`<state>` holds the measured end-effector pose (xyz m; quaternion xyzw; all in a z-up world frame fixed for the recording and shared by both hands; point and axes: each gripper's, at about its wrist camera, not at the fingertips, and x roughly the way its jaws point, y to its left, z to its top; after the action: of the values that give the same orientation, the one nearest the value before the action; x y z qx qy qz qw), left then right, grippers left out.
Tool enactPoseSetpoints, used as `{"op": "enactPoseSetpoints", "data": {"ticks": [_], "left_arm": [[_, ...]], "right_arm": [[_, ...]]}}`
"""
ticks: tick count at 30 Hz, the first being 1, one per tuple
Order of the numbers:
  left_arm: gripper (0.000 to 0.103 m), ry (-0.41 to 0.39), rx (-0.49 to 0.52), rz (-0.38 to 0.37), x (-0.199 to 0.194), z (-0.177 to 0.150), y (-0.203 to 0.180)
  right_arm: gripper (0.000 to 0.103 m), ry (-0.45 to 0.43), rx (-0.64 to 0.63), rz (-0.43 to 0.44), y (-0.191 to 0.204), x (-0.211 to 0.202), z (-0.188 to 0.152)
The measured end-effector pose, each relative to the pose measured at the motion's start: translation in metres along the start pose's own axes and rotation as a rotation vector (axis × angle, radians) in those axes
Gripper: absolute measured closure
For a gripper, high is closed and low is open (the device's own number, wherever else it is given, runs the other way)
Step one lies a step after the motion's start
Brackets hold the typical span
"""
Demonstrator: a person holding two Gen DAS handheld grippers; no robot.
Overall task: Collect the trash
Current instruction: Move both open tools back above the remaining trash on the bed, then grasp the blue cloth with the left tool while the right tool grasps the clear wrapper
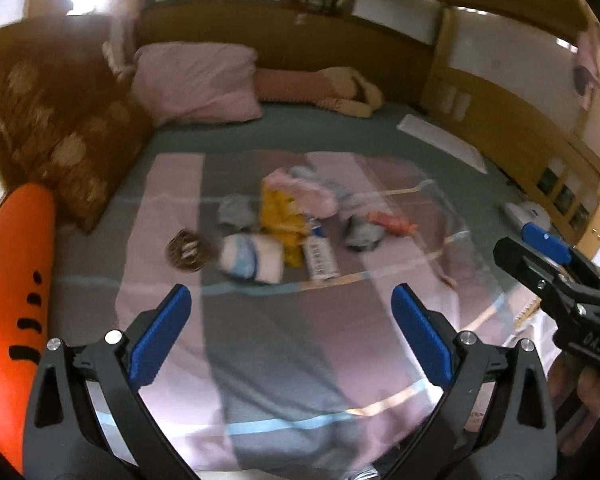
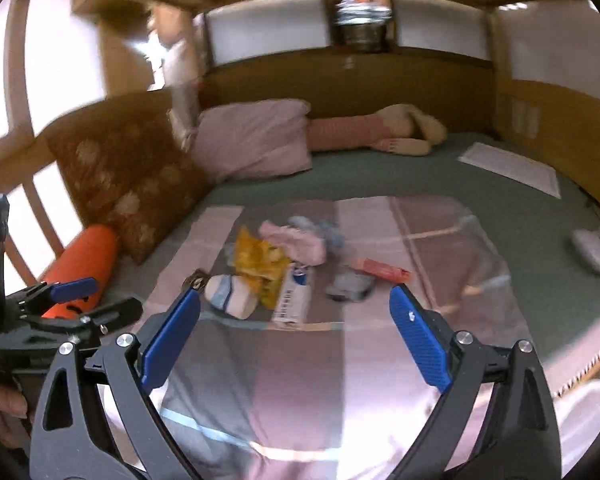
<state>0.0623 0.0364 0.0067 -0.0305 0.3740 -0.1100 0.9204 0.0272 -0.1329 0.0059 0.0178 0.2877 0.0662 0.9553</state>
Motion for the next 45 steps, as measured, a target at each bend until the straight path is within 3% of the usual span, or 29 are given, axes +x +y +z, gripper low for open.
{"op": "enactPoseSetpoints", "data": {"ticks": [4, 7, 10, 45], "left_arm": [[0.003, -0.016, -0.014, 0.079, 0.011, -0.008, 0.020], [0.003, 0.009, -0.019, 0.126, 0.024, -0.012, 0.021], [0.003, 0.026, -0.031, 0.073, 0.024, -0.012, 0.022], [0.003, 0.082, -0.031, 0.040, 0.038, -0.021, 0.015]], "right_arm": [[0.010, -0.007, -0.061, -0.046, 0.016, 0.018, -0.022], [0.010, 0.068, -0.020, -0.030, 0.006, 0.029, -0.041], [0.010, 0.047, -0.021, -0.037, 0.005, 0.024, -0.040], [0.009, 0.060, 0.000, -0.022, 0.005, 0.032, -0.040]]}}
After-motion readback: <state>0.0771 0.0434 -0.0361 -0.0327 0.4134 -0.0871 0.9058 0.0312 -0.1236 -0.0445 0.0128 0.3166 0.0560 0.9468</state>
